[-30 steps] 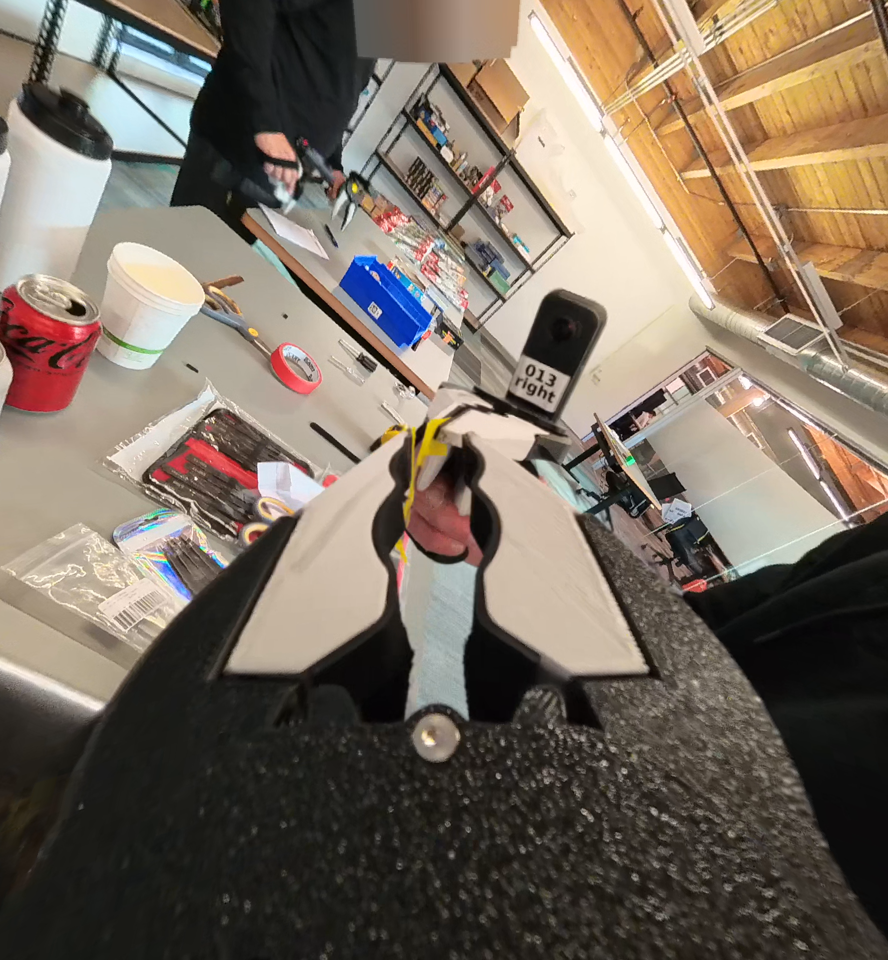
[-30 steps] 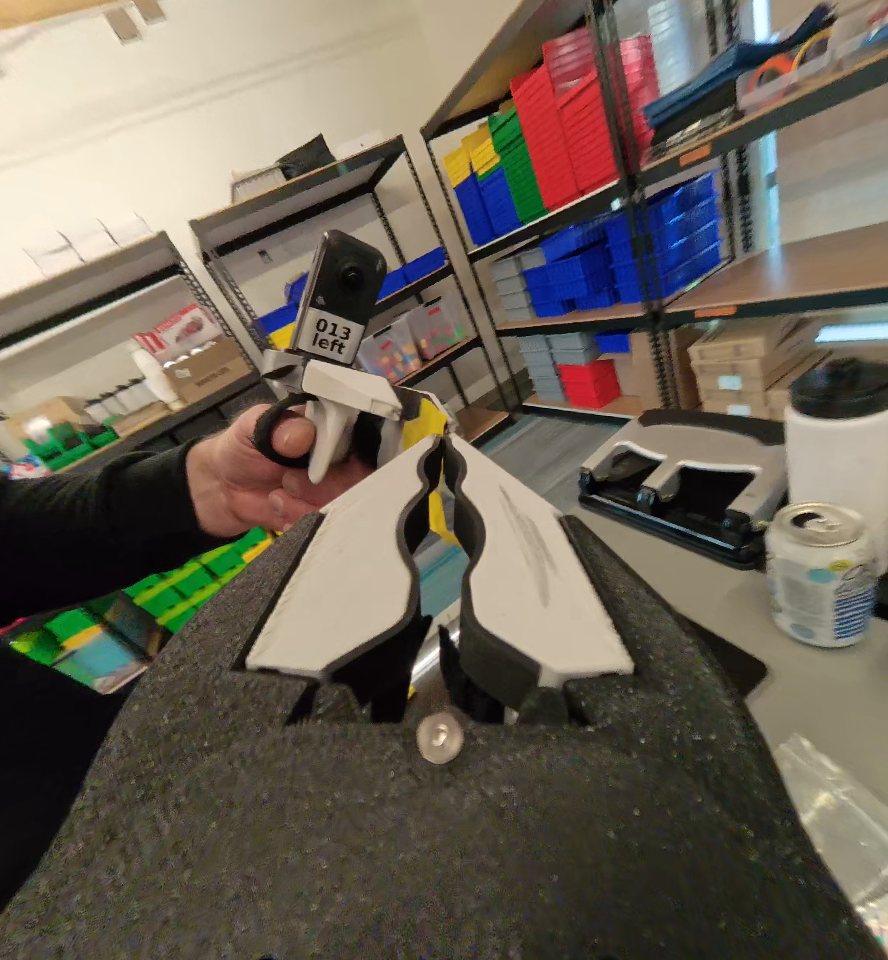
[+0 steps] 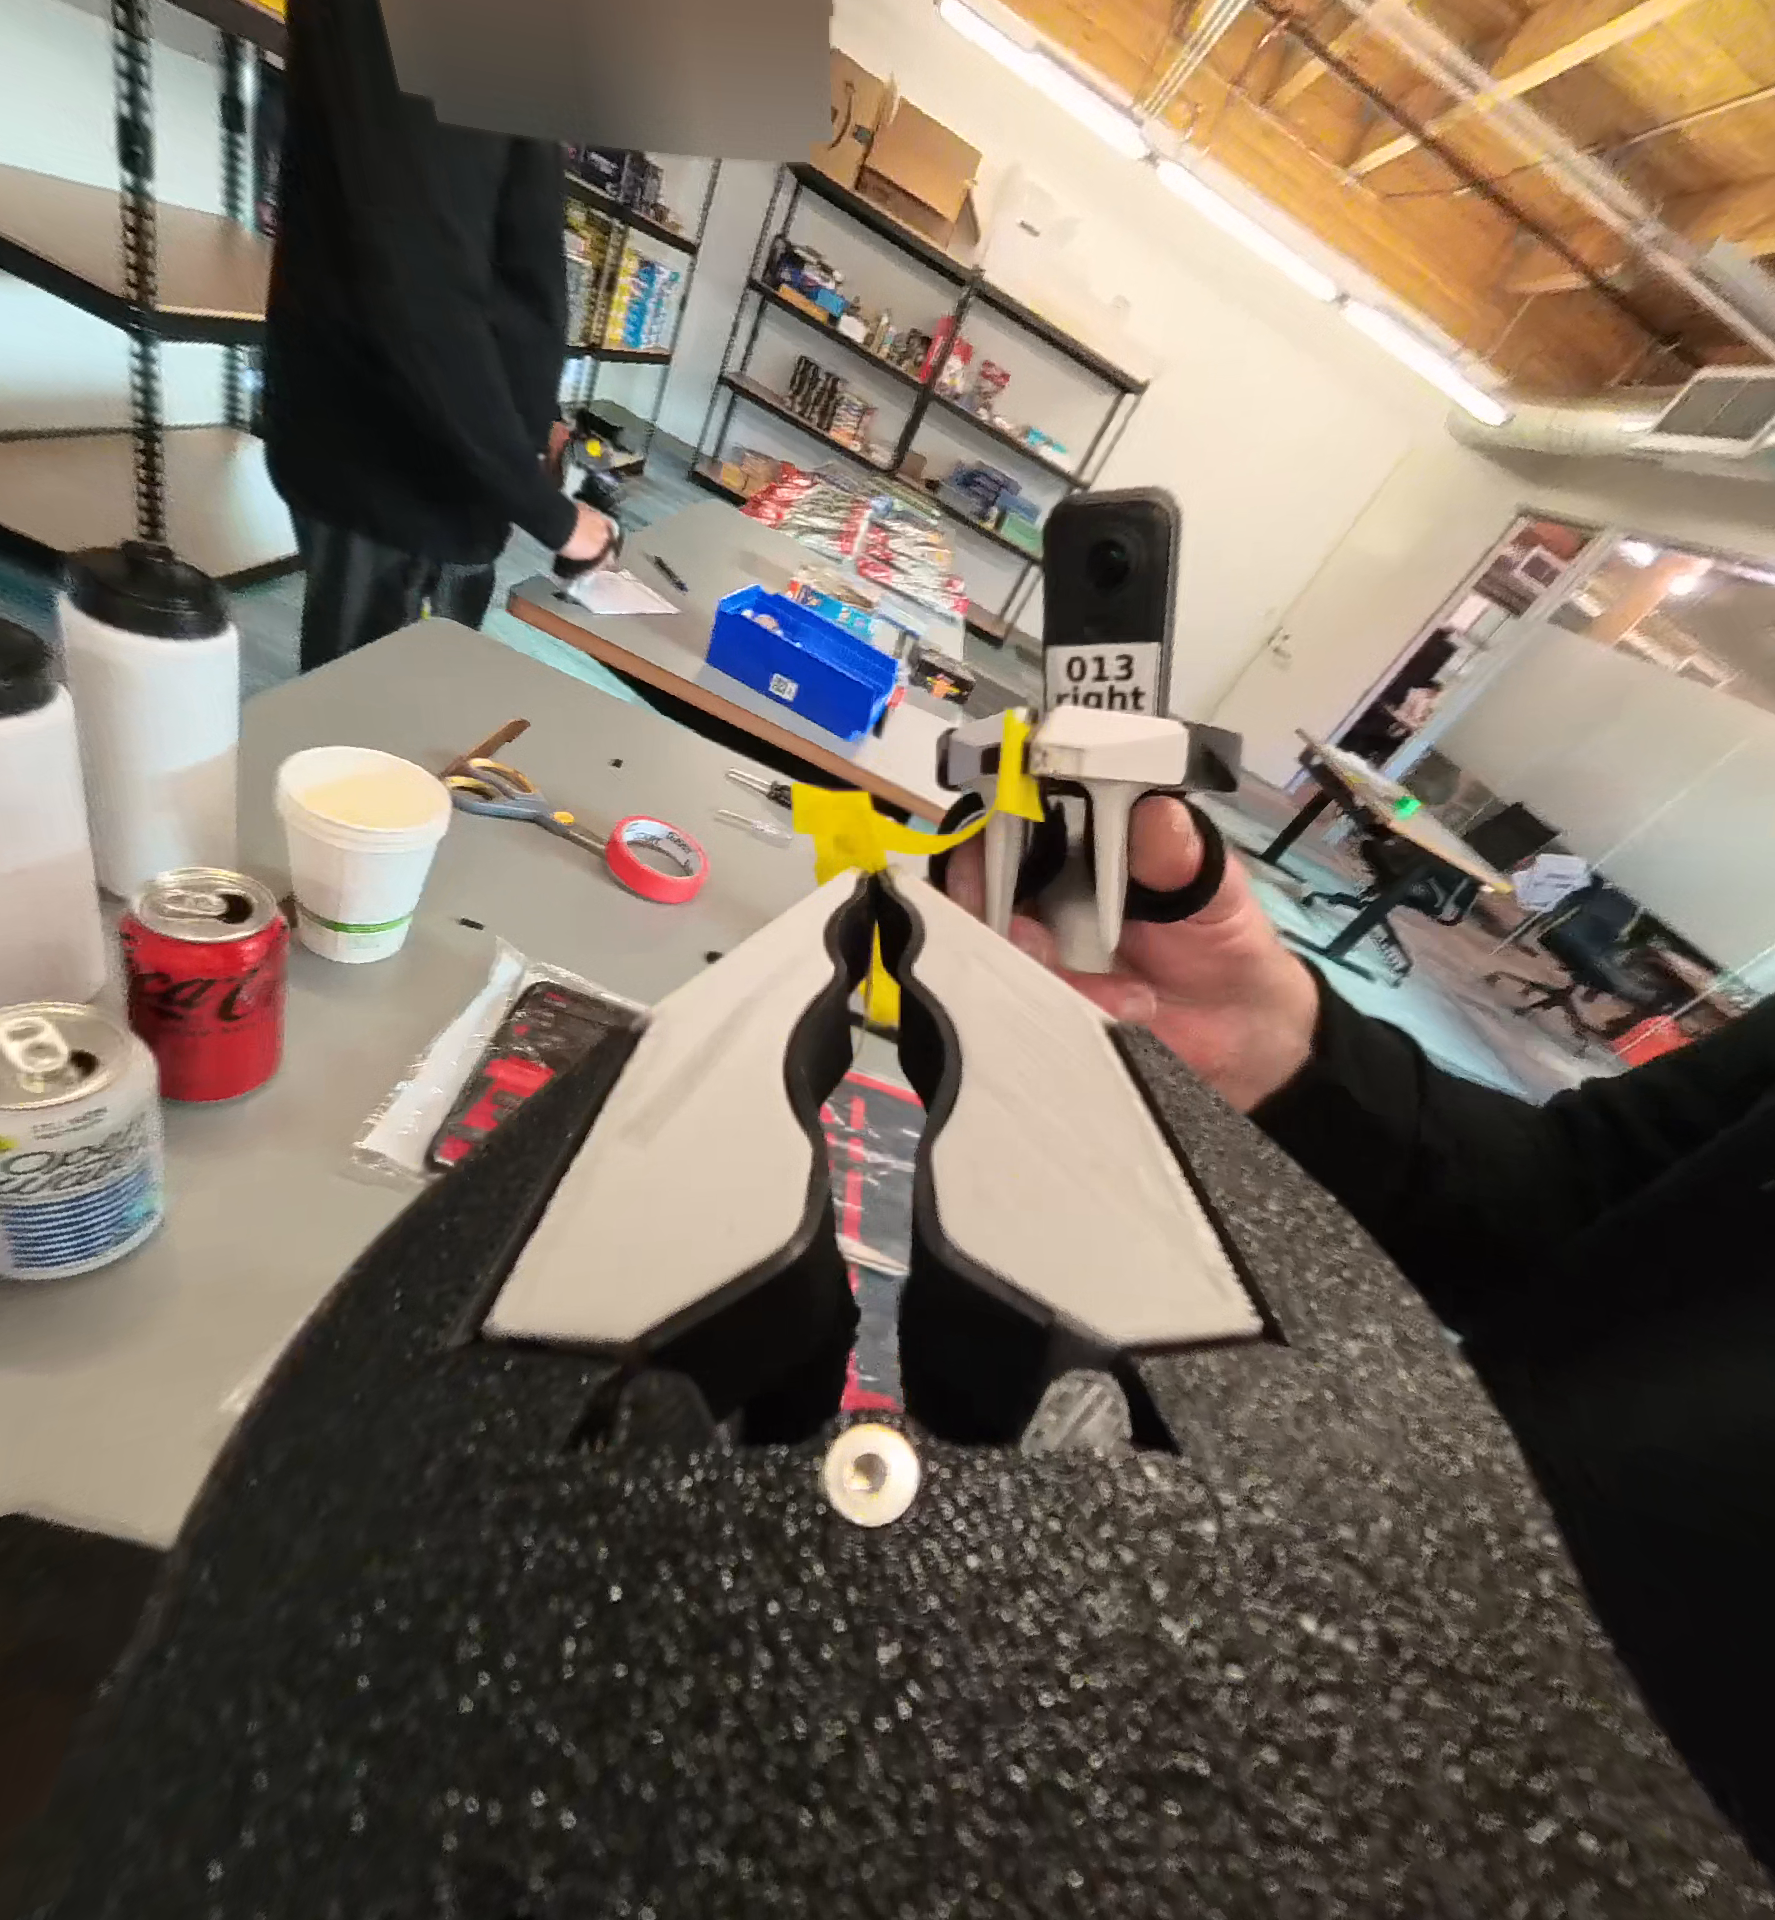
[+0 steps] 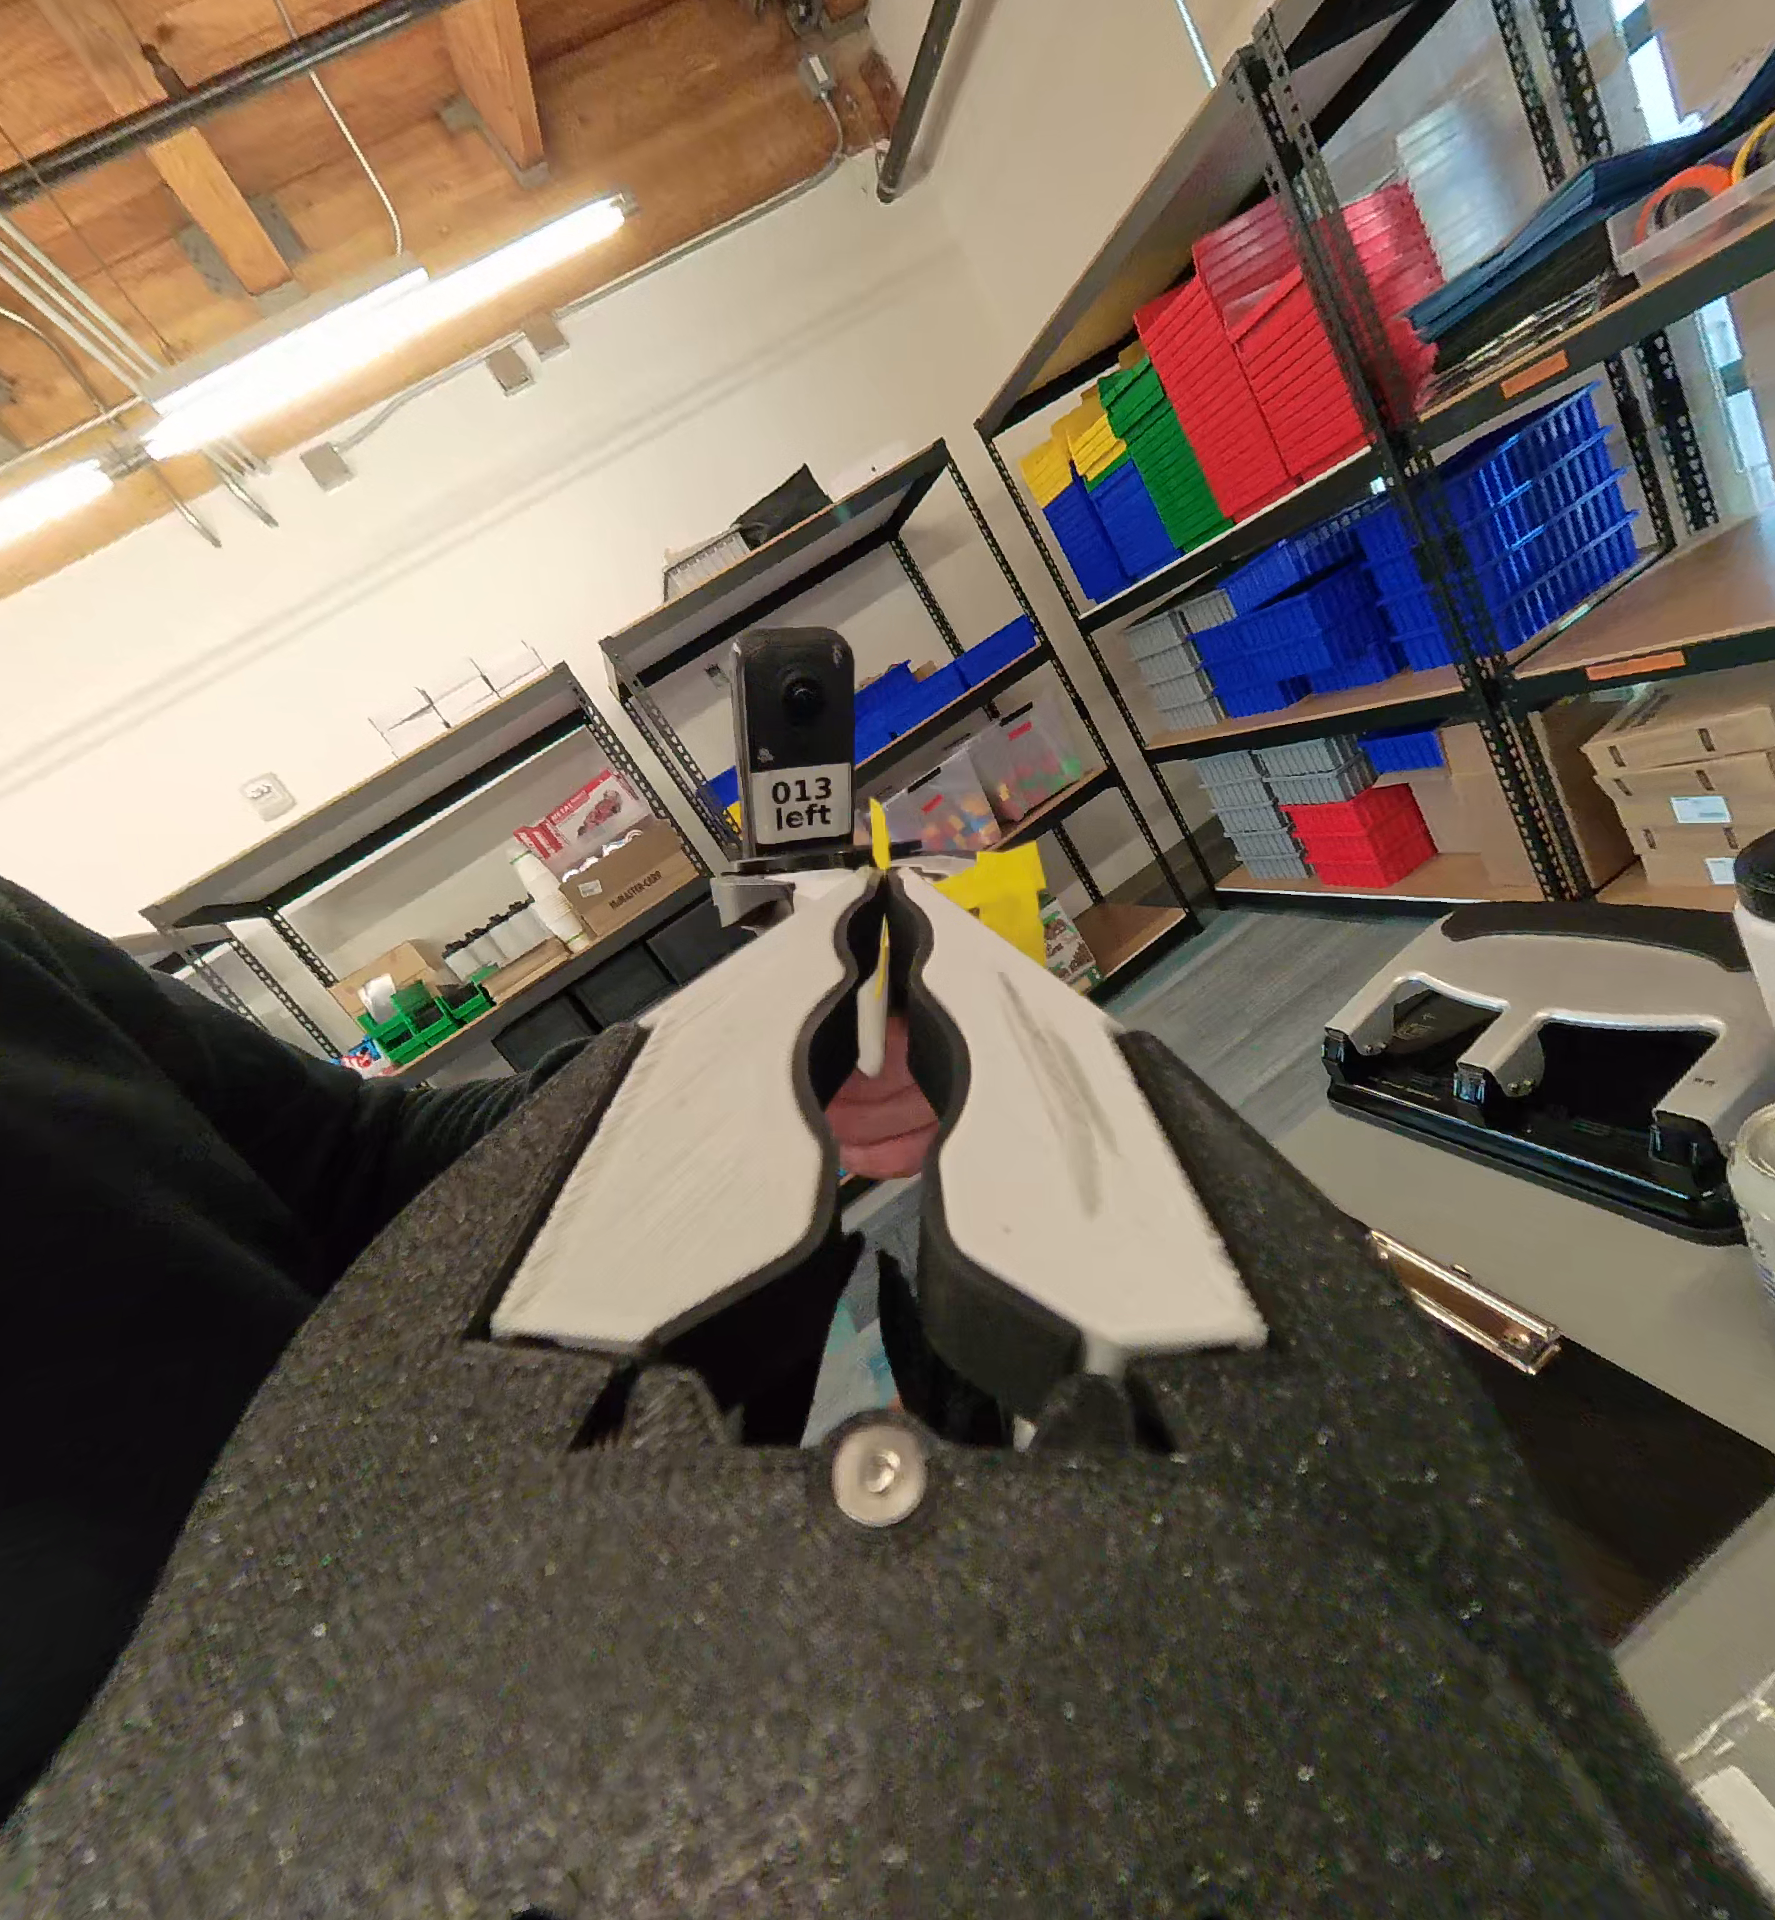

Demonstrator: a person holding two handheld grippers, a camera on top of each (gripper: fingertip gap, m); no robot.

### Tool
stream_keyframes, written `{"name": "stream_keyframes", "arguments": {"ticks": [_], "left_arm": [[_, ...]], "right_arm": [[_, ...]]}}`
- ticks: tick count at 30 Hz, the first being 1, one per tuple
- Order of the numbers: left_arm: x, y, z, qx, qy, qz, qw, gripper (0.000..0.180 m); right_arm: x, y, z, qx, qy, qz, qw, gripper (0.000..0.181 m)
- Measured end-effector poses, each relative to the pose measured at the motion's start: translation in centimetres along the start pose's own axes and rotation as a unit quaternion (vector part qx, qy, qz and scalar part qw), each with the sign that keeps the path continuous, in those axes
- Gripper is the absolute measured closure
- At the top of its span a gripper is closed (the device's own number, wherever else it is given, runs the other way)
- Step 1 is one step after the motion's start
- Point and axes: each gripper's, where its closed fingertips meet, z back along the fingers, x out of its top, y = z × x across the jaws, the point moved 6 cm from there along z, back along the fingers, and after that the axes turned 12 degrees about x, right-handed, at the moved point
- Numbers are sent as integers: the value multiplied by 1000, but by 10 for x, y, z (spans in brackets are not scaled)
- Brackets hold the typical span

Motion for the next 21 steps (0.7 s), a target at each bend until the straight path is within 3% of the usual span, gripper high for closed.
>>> {"name": "stream_keyframes", "arguments": {"ticks": [7, 9, 10, 14, 21], "left_arm": [[5, 2, 5, 15, -4, -46, 999, 180], [5, 4, 8, 18, -9, -49, 999, 145], [4, 6, 11, 28, -10, -55, 998, 137], [14, 0, 21, -8, -35, -61, 998, 127], [20, -11, 4, -53, -26, -75, 995, 151]], "right_arm": [[9, -1, 2, 11, -13, -21, 1000, 181], [11, -2, 3, 12, -15, -25, 1000, 181], [12, -3, 3, 10, -12, -24, 1000, 181], [15, -4, 3, 11, -4, -30, 999, 181], [15, -3, -4, 26, 10, -40, 999, 181]]}}
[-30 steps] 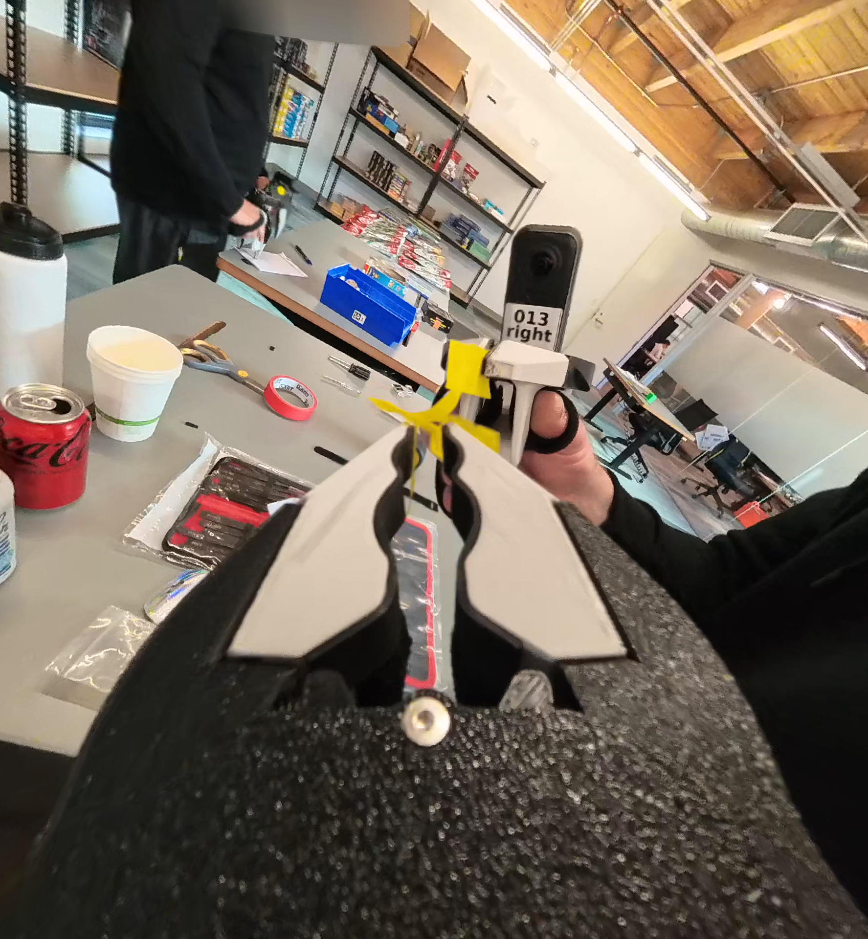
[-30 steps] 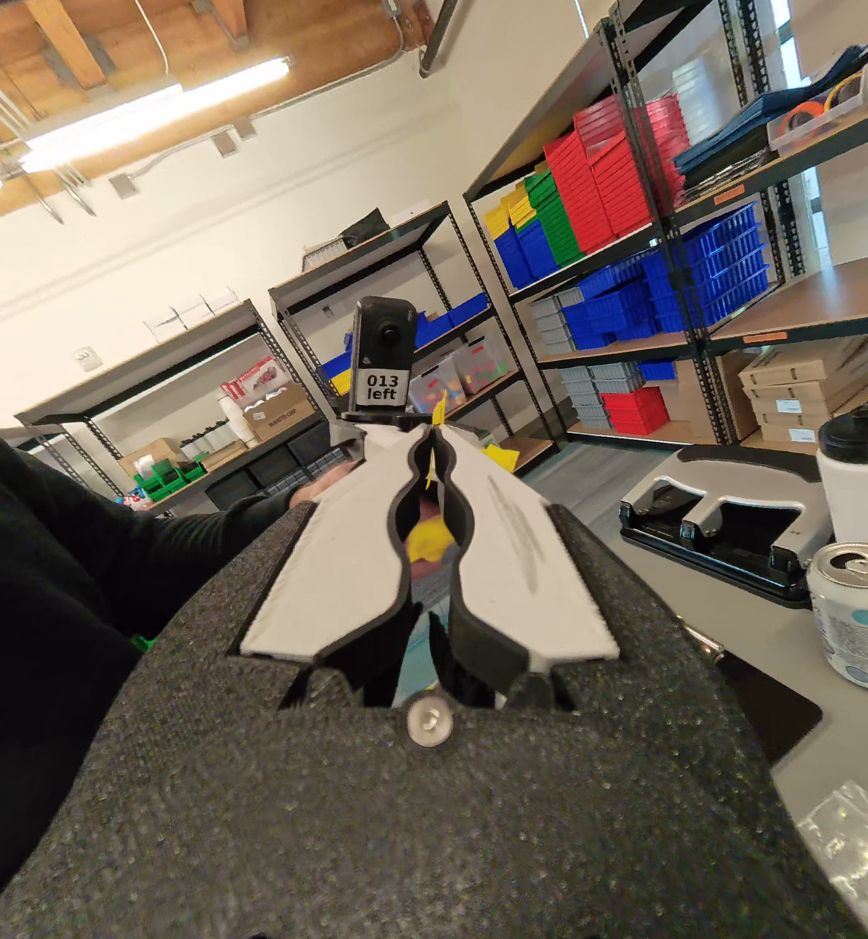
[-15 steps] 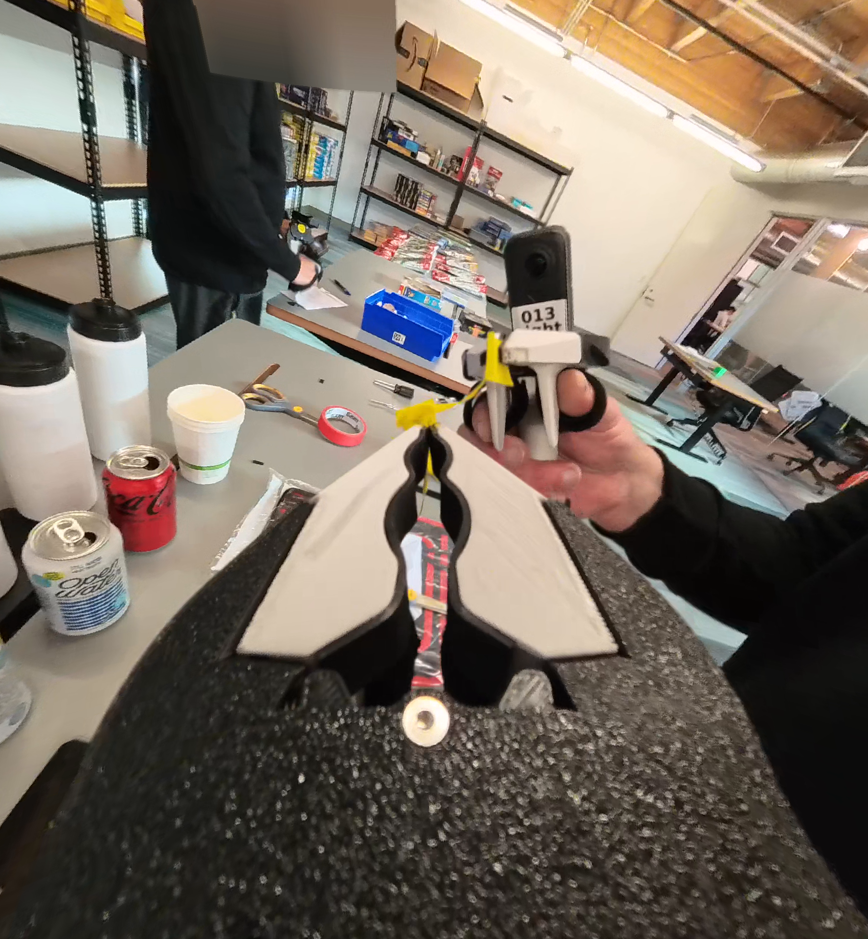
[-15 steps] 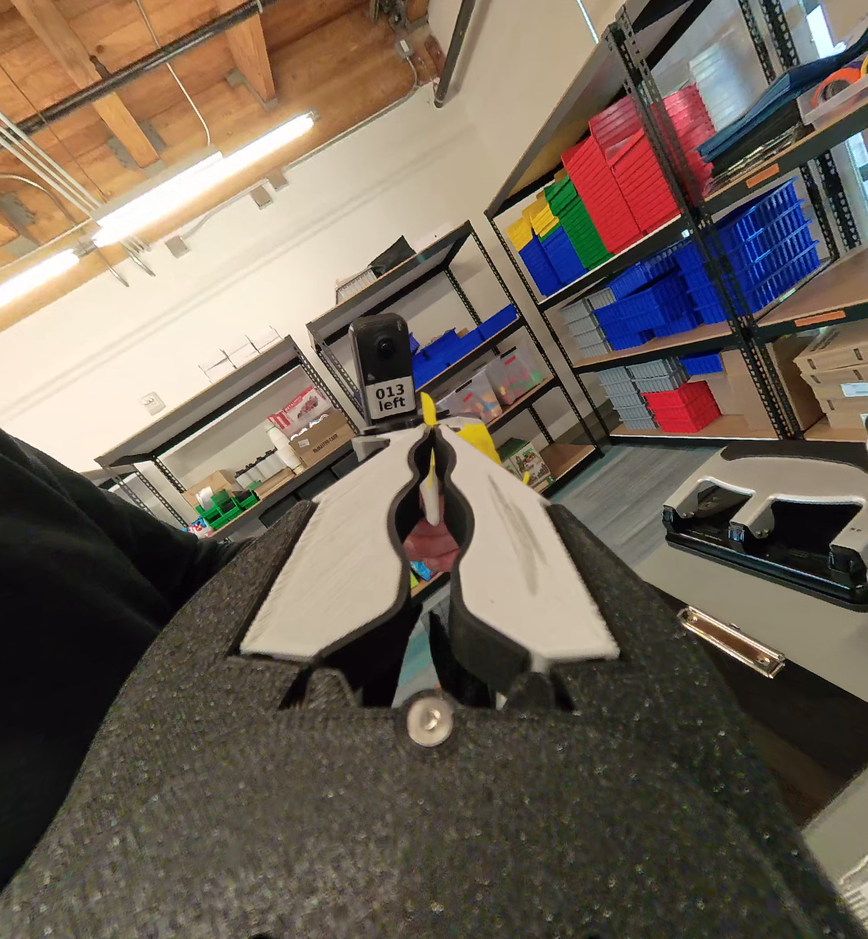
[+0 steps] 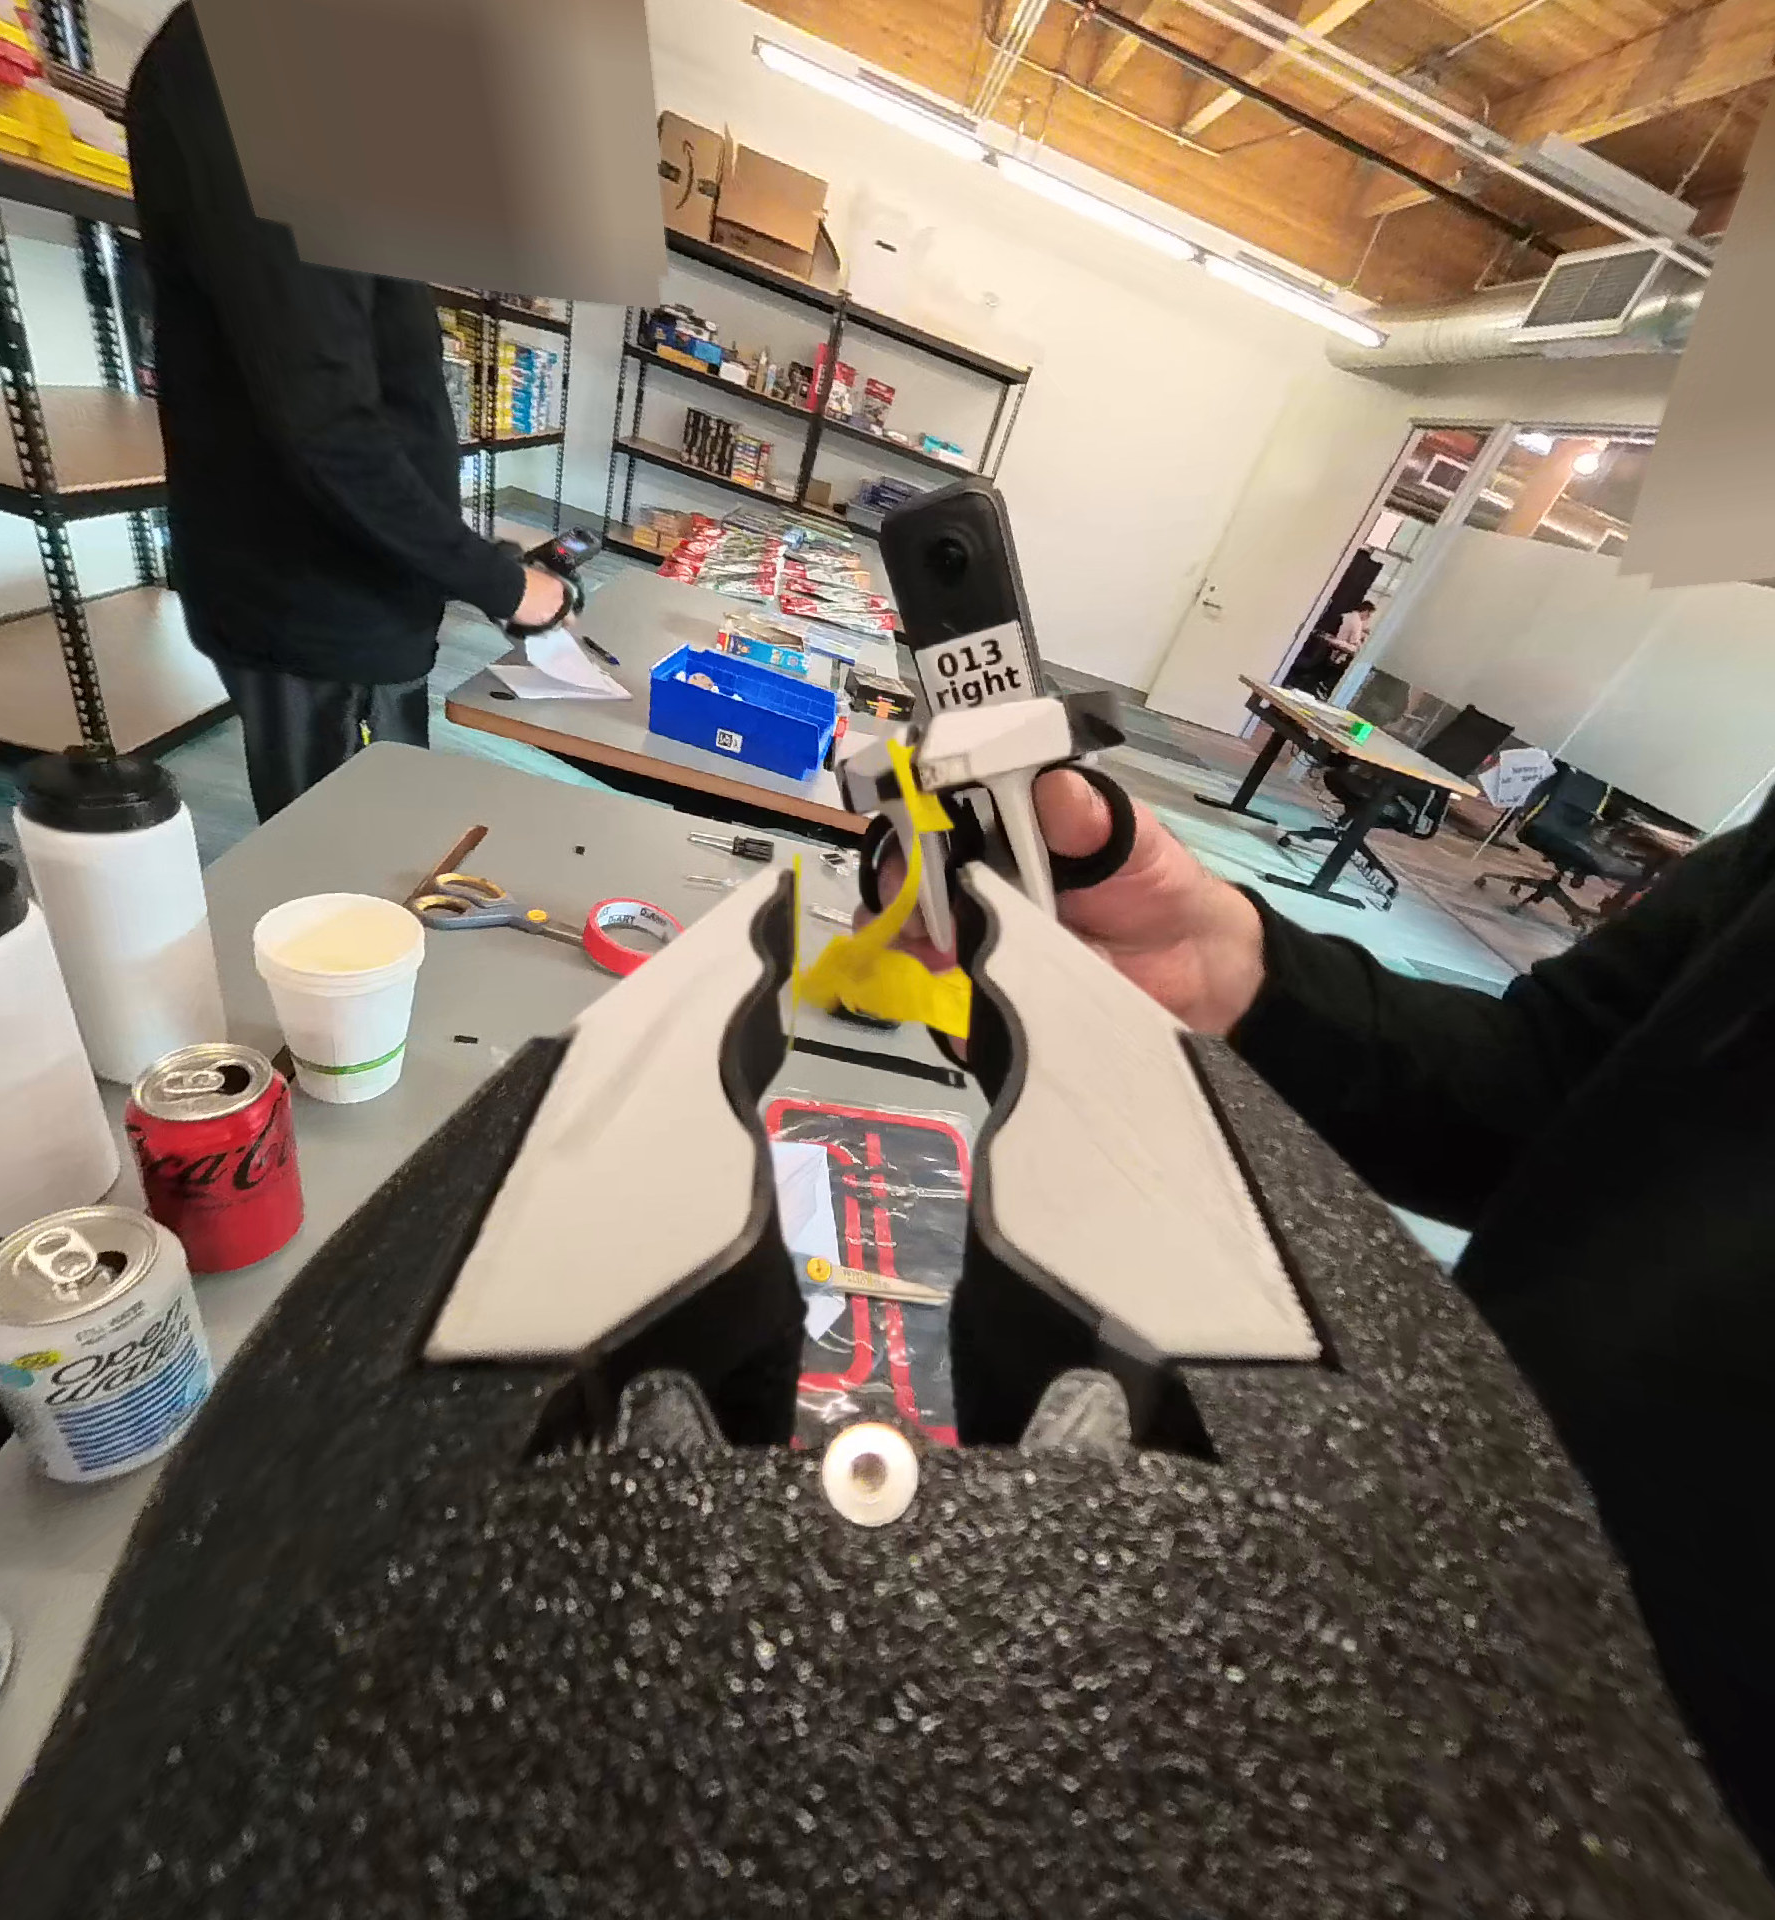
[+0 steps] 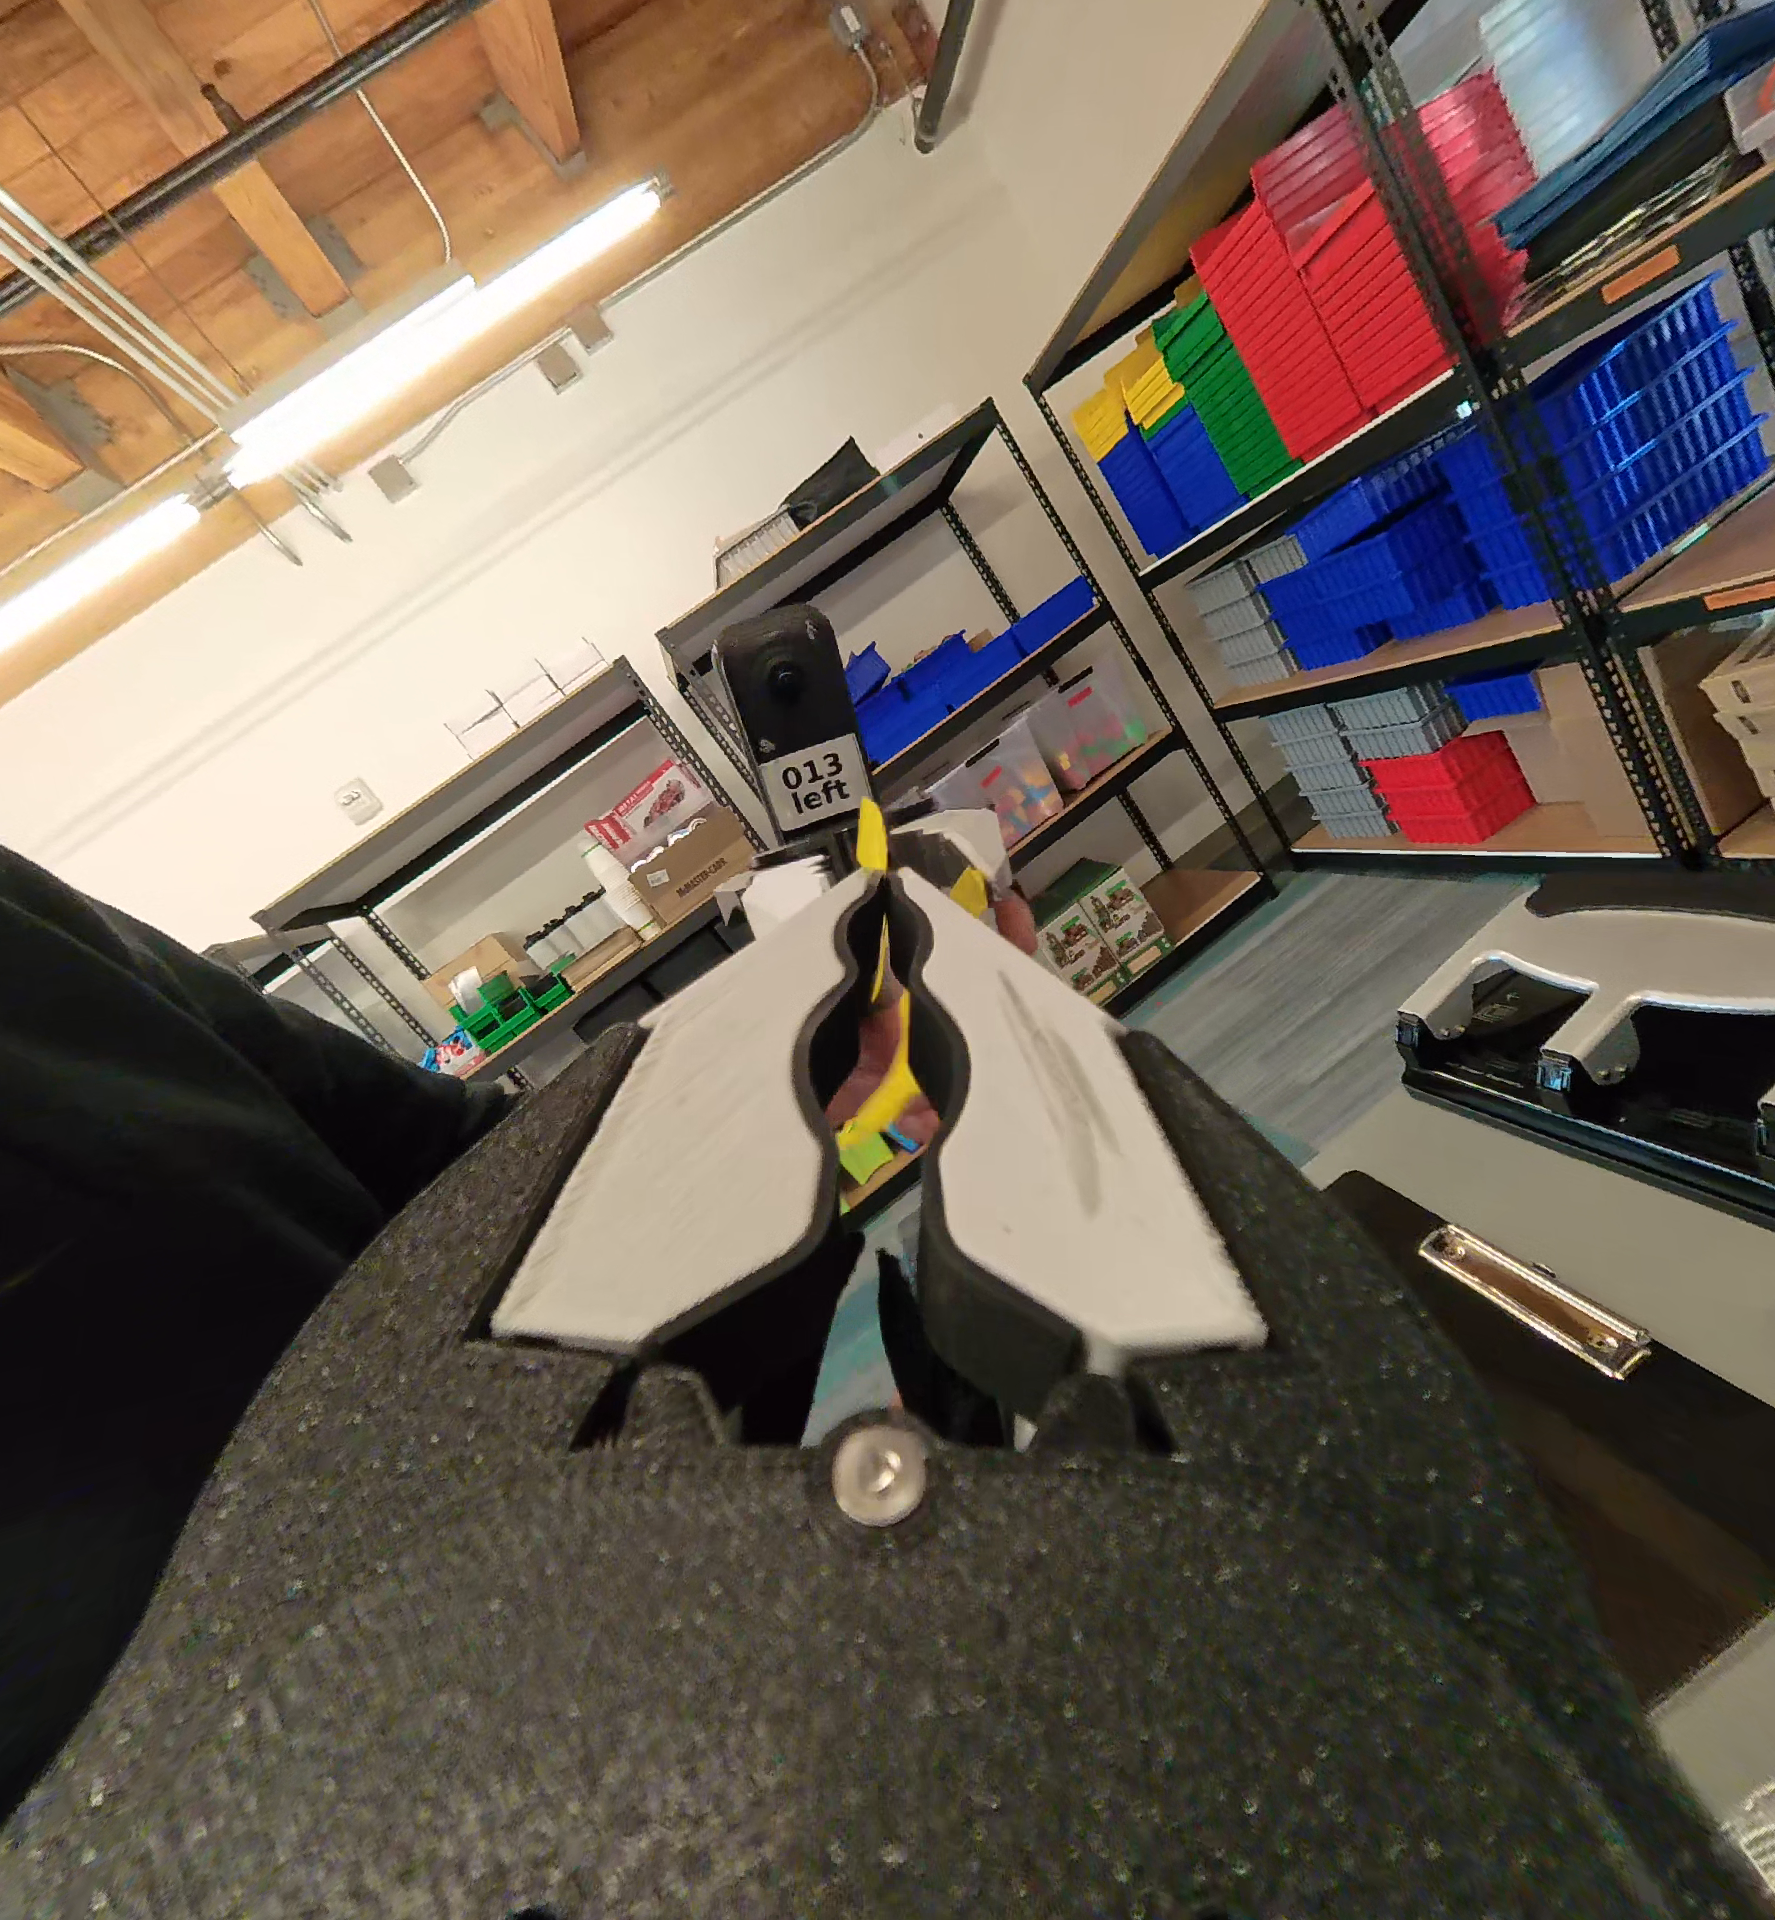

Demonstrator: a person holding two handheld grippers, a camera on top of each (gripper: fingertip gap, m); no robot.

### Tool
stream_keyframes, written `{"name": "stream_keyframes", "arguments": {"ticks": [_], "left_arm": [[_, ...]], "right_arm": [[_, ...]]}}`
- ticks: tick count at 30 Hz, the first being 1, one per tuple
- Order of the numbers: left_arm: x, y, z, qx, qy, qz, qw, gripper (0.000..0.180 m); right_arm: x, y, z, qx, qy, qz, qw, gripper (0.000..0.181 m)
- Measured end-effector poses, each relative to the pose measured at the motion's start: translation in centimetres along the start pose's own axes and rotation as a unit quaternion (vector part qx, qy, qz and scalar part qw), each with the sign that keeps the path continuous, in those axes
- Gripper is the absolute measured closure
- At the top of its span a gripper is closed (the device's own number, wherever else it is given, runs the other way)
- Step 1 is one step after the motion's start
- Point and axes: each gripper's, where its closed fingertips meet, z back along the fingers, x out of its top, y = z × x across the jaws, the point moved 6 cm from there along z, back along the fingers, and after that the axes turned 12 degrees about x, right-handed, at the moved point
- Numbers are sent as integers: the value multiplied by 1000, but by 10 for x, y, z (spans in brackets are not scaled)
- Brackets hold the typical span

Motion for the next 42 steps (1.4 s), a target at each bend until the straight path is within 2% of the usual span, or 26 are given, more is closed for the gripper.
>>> {"name": "stream_keyframes", "arguments": {"ticks": [1, 3, 6, 9, 13, 14, 17, 20, 22, 24, 27, 28, 30, 31, 32, 35, 38, 40, 42], "left_arm": [[0, 1, -1, 2, -3, 0, 1000, 157], [0, 1, -1, -7, -1, -5, 1000, 180], [2, 1, -1, -5, -4, -28, 1000, 180], [4, -2, -2, 25, 0, -111, 993, 180], [8, -2, 1, 105, 20, -266, 958, 180], [9, -3, 3, 108, 22, -276, 955, 180], [-6, 8, 8, 124, 61, -261, 955, 180], [-43, 21, 20, 118, 104, -179, 971, 180], [-80, 27, 33, 108, 149, -89, 979, 179], [-110, 31, 50, 123, 155, -51, 979, 175], [-159, 38, 77, 159, 213, -12, 964, 162], [-174, 41, 85, 174, 234, -15, 956, 156], [-197, 48, 95, 214, 270, -4, 939, 124], [-205, 49, 98, 222, 278, 6, 935, 113], [-208, 48, 101, 228, 278, 10, 933, 110], [-215, 50, 101, 255, 281, 19, 925, 85], [-219, 47, 93, 250, 295, 14, 922, 79], [-220, 46, 83, 236, 304, 3, 923, 85], [-219, 45, 69, 216, 300, -2, 929, 103]], "right_arm": [[0, 0, -1, 1, 2, -1, 1000, 181], [0, 0, -2, 4, 1, -4, 1000, 181], [0, 2, -3, 11, -5, -12, 1000, 181], [1, 7, -7, 31, -20, -39, 999, 181], [2, 21, -13, 56, -62, -73, 994, 181], [1, 23, -14, 60, -70, -78, 993, 181], [-7, 23, -12, 55, -62, -79, 993, 181], [-21, 19, 1, 30, -49, -79, 995, 181], [-36, 16, 8, 21, -29, -83, 996, 181], [-57, 11, 12, 6, 3, -92, 996, 181], [-88, 3, 19, 7, 13, -123, 992, 181], [-96, 1, 23, 5, 14, -130, 991, 181], [-104, 2, 32, 7, 1, -140, 990, 181], [-109, 3, 37, -2, 9, -137, 991, 181], [-114, 5, 41, -12, 24, -130, 991, 181], [-127, 18, 51, -22, 39, -117, 992, 181], [-140, 34, 66, -45, 45, -89, 994, 181], [-146, 45, 80, -67, 40, -79, 994, 181], [-151, 57, 97, -96, 37, -64, 993, 181]]}}
